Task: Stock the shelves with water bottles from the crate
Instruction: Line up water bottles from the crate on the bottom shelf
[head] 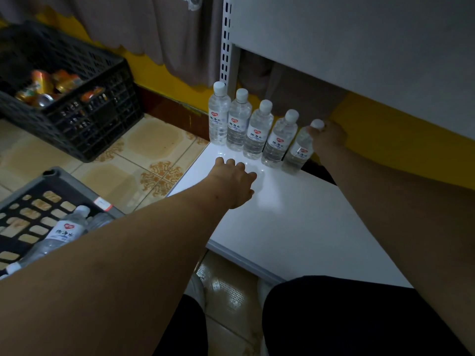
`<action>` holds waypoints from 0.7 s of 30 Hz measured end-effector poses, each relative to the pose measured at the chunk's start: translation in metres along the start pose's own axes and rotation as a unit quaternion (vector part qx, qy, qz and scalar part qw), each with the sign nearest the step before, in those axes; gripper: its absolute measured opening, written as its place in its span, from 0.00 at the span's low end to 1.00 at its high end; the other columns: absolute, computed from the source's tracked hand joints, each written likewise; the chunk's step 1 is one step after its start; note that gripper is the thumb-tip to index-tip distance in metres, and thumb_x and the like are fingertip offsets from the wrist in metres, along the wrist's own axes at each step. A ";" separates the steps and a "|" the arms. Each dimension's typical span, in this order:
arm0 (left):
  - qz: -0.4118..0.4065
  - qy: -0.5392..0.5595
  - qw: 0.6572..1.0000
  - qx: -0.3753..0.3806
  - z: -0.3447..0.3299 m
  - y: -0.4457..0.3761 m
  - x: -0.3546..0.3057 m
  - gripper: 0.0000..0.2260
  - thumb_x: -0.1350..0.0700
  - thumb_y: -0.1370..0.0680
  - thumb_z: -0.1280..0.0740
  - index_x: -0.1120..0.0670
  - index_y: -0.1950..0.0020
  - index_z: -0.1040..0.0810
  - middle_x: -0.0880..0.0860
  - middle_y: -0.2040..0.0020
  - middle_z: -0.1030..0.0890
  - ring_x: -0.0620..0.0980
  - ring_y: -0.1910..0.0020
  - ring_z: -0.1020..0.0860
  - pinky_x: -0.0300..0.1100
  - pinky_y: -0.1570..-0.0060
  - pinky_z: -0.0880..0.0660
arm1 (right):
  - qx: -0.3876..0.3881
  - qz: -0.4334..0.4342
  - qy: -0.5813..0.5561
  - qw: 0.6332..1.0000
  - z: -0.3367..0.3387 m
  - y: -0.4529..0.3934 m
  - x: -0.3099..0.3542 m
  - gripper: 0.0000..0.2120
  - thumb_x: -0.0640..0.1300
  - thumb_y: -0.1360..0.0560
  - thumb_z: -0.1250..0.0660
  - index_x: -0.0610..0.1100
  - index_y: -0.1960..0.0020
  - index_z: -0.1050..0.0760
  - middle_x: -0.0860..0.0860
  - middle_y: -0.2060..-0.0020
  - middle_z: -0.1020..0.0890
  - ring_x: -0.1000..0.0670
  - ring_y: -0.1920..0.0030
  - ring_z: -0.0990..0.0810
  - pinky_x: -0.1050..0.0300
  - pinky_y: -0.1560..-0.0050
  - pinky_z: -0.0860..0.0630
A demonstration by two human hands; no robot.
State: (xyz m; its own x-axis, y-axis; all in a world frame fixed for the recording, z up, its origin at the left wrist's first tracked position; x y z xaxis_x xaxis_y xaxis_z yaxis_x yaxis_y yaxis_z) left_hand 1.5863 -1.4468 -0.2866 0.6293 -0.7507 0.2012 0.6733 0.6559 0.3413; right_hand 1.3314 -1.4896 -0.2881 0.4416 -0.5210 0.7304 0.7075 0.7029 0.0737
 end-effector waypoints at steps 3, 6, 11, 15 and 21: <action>-0.001 0.001 1.000 -0.001 0.001 0.000 -0.001 0.25 0.43 0.17 0.48 0.52 0.22 0.41 0.60 0.29 0.32 0.61 0.31 0.32 0.57 0.33 0.37 | 0.001 -0.023 -0.002 1.000 0.001 0.000 0.000 0.22 0.51 0.23 0.33 0.42 0.33 0.26 0.44 0.35 0.23 0.43 0.36 0.25 0.50 0.37 0.26; 0.002 0.006 1.000 0.001 0.004 0.000 -0.002 0.25 0.43 0.17 0.48 0.52 0.21 0.42 0.60 0.28 0.32 0.61 0.31 0.32 0.57 0.32 0.37 | 0.024 -0.004 0.040 0.999 -0.002 -0.001 0.004 0.22 0.53 0.21 0.35 0.41 0.33 0.27 0.44 0.34 0.24 0.42 0.35 0.25 0.52 0.37 0.27; -0.003 0.004 1.000 0.011 0.000 0.000 -0.005 0.25 0.43 0.16 0.49 0.50 0.22 0.42 0.60 0.28 0.32 0.61 0.30 0.33 0.57 0.32 0.37 | 0.061 0.001 0.044 0.997 -0.003 -0.001 0.006 0.23 0.54 0.21 0.36 0.42 0.31 0.29 0.42 0.33 0.25 0.42 0.34 0.26 0.47 0.34 0.29; 0.000 0.010 1.000 0.013 -0.001 -0.001 -0.004 0.25 0.42 0.17 0.49 0.50 0.22 0.41 0.59 0.28 0.32 0.61 0.30 0.33 0.57 0.32 0.37 | 0.055 0.001 0.028 0.998 -0.002 0.000 0.006 0.22 0.54 0.21 0.36 0.43 0.31 0.28 0.43 0.34 0.24 0.42 0.35 0.25 0.48 0.36 0.27; 0.021 0.080 0.996 0.032 -0.001 -0.005 -0.005 0.26 0.41 0.17 0.48 0.52 0.22 0.40 0.59 0.28 0.32 0.61 0.30 0.33 0.56 0.33 0.35 | 0.048 -0.004 0.134 0.990 0.004 0.002 0.005 0.27 0.58 0.20 0.39 0.38 0.31 0.30 0.40 0.34 0.25 0.40 0.34 0.26 0.52 0.42 0.28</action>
State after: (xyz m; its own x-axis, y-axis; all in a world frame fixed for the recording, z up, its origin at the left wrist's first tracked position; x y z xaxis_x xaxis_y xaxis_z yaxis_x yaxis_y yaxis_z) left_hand 1.5801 -1.4463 -0.2906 0.7144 -0.6963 0.0687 0.6219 0.6769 0.3938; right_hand 1.3332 -1.4887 -0.2816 0.5758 -0.6275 0.5241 0.6618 0.7341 0.1521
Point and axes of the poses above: each hand's wrist, its own y-axis away from the middle knuckle, its own z-axis out of the back of the hand, x = y × z, the point moved 6 cm from there along -y, towards the middle knuckle
